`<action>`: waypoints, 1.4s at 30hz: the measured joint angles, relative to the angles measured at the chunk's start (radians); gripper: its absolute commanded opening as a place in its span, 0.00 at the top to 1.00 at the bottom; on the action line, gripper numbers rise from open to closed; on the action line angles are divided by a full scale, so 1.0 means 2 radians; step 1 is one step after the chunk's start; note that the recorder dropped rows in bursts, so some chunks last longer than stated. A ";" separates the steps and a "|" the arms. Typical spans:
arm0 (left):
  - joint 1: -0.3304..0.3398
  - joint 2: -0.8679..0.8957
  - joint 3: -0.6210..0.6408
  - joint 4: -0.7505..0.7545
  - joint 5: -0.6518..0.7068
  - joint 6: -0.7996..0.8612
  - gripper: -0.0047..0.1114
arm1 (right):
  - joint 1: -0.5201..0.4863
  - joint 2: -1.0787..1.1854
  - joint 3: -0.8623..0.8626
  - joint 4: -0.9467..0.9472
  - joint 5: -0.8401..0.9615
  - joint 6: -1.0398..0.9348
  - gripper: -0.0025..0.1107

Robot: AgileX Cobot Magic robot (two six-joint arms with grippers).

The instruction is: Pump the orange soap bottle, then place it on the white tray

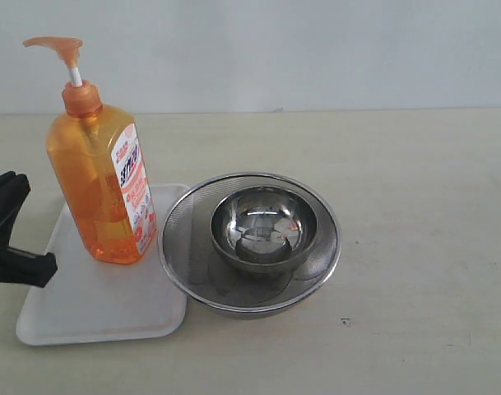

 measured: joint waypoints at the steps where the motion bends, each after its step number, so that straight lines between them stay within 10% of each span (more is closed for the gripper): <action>1: 0.000 -0.015 0.006 0.022 0.000 -0.006 0.92 | 0.000 0.000 0.000 0.000 0.000 0.000 0.98; 14: 0.000 -0.220 0.016 0.322 0.095 -0.276 0.92 | 0.000 0.000 0.000 0.000 0.000 0.000 0.98; 23: 0.000 -0.275 0.017 0.582 0.093 -0.319 0.92 | 0.000 0.000 0.000 0.000 0.000 0.000 0.98; 36: 0.020 -0.315 0.017 0.519 0.026 -0.420 0.92 | 0.000 0.000 0.000 0.000 0.000 0.000 0.98; 42: 0.078 -0.458 0.017 0.555 0.176 -0.532 0.92 | 0.000 0.000 0.000 0.000 0.000 0.000 0.98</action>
